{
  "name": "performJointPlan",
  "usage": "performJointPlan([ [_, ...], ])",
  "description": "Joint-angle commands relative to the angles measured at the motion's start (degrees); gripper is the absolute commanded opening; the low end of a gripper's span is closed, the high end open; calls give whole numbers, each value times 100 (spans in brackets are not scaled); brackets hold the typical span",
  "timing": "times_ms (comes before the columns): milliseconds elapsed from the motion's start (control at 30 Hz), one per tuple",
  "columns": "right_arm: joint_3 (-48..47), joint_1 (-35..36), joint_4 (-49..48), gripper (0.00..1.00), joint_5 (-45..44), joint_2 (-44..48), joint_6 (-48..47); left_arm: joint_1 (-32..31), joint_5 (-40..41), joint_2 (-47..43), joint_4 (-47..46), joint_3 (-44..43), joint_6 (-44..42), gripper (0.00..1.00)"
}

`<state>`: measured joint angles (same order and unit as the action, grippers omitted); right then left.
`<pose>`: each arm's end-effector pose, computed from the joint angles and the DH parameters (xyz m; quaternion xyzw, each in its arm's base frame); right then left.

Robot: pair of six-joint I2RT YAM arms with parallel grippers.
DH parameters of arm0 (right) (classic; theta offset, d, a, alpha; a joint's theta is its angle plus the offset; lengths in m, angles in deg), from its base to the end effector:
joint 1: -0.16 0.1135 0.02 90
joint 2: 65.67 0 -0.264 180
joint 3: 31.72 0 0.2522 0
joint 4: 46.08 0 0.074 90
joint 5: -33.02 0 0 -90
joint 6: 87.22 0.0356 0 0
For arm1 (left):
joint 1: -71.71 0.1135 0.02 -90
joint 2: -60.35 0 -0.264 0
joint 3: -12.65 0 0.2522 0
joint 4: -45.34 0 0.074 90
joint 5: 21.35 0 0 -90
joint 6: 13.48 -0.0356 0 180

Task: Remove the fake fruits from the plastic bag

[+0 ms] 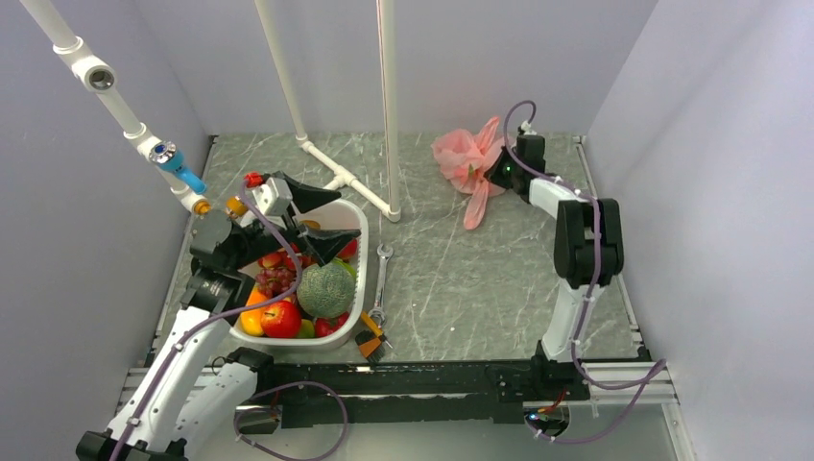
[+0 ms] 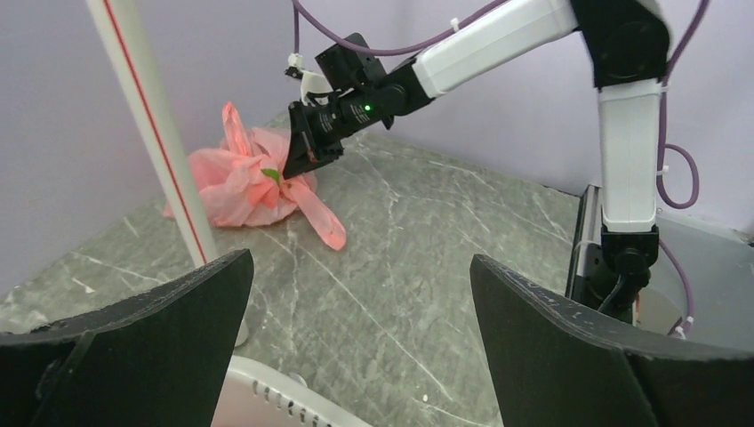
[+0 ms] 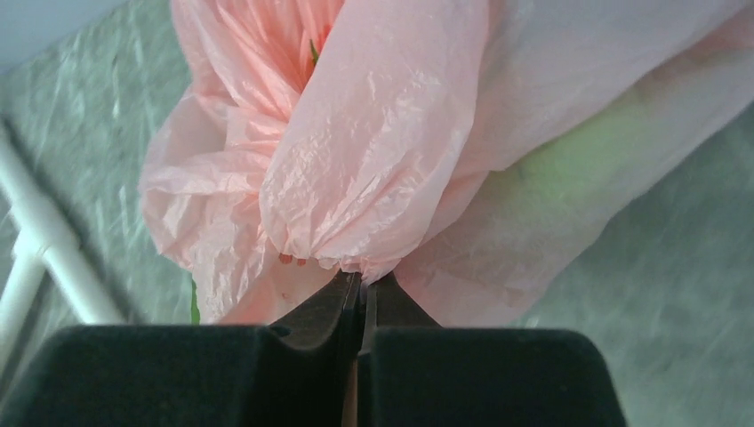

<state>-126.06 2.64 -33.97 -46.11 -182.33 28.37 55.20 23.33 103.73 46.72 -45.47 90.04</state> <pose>0.4609 0.0267 0.1920 0.1332 0.8717 0.1938 0.4299 0.1542 -0.0721 0.3819 0.3171 0.5641 -0.4183 0.6374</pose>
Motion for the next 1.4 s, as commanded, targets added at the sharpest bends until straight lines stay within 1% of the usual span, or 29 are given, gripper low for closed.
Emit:
performJointPlan([
  [0, 1302, 361, -880, 0, 39, 1164, 506, -283, 102, 19, 130, -152, -374, 99],
  [133, 2421, 749, -794, 0, -234, 1943, 364, -533, 412, 57, 539, -272, -701, 99],
  [267, 3408, 1032, -556, 0, -383, 2946, 321, -603, 869, 76, 909, -382, -1033, 99],
  [333, 3966, 1217, -644, 0, -238, 3502, 373, -632, 1074, 146, 1028, -403, -1085, 99],
  [433, 4434, 1618, -256, 0, -304, 4306, 350, -780, 1126, 393, 1153, -484, -1137, 99],
  [500, 4781, 1891, -71, 0, -228, 4827, 423, -1086, 1197, 604, 1376, -585, -1215, 99],
  [533, 4944, 2001, 15, 0, -160, 5100, 492, -1284, 1298, 716, 1515, -636, -1275, 97],
  [633, 5337, 2269, 404, 0, 20, 5995, 773, -2097, 1878, 1048, 1956, -822, -1699, 94],
  [767, 5758, 2572, 866, 0, 22, 7102, 1133, -3213, 2714, 1506, 2256, -931, -1951, 94],
  [833, 5874, 2637, 1225, 0, -3, 7691, 1215, -3606, 3113, 1835, 2356, -981, -2078, 94],
  [933, 6012, 2663, 1794, 0, -57, 8310, 1308, -3924, 3437, 2357, 2673, -1250, -2151, 94],
  [1000, 6151, 2663, 1970, 0, 18, 8579, 1313, -3973, 3505, 2670, 2802, -1472, -2045, 93],
  [1067, 6166, 2660, 2256, 0, 38, 8672, 1309, -3970, 3530, 2910, 2440, -1515, -1891, 95],
  [1100, 6150, 2664, 2285, 0, 126, 8680, 1302, -3966, 3543, 3073, 2435, -1642, -1866, 97],
  [1167, 6138, 2663, 2340, 0, 289, 8668, 1335, -3965, 3592, 3560, 2825, -2276, -1841, 99],
  [1233, 6118, 2659, 2382, 0, 384, 8648, 1381, -3965, 3616, 4001, 3366, -3000, -1954, 99],
  [1267, 6109, 2670, 2405, 0, 439, 8636, 1398, -3966, 3631, 4116, 3433, -3179, -2023, 99],
  [1300, 6086, 2668, 2427, 0, 477, 8633, 1405, -3954, 3613, 4114, 3356, -3152, -2103, 98],
  [1367, 6038, 2672, 2551, 0, 474, 8666, 1383, -3847, 3328, 3875, 2876, -2717, -2138, 98],
])
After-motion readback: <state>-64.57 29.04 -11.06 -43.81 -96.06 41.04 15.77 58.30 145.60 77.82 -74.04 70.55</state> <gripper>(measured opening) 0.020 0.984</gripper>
